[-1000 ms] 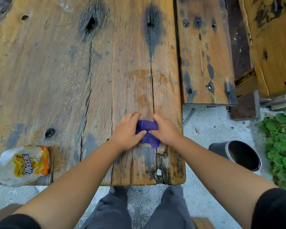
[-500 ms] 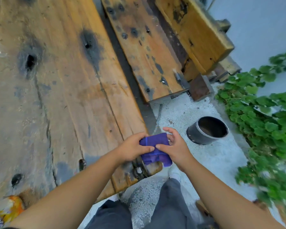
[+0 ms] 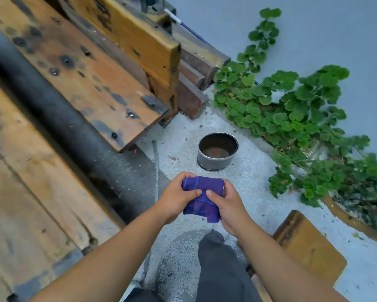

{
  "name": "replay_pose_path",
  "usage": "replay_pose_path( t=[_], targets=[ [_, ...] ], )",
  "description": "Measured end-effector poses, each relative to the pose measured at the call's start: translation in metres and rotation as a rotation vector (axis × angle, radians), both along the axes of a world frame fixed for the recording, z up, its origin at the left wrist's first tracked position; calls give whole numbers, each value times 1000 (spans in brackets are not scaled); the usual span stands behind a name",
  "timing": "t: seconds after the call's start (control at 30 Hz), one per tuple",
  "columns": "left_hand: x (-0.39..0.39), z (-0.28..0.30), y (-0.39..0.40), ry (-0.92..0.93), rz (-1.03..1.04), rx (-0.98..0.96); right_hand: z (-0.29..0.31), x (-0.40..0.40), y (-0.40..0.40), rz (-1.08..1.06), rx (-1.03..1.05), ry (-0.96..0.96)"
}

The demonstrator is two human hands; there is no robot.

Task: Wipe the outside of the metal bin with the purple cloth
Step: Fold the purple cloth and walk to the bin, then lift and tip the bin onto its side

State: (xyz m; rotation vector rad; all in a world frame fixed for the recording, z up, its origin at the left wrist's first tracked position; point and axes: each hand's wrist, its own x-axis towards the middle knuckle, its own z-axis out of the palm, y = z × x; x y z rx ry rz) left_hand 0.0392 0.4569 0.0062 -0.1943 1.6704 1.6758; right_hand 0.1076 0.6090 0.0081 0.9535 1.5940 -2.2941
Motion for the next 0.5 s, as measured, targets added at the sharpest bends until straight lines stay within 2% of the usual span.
replay_pose_path(
  t=[0.3, 0.5],
  targets=[
    [-41, -27, 131, -143, 105, -34, -43, -49, 131, 48, 37, -49],
    [-71, -87, 176, -188, 121, -11, -101, -83, 176, 39, -37, -38]
  ],
)
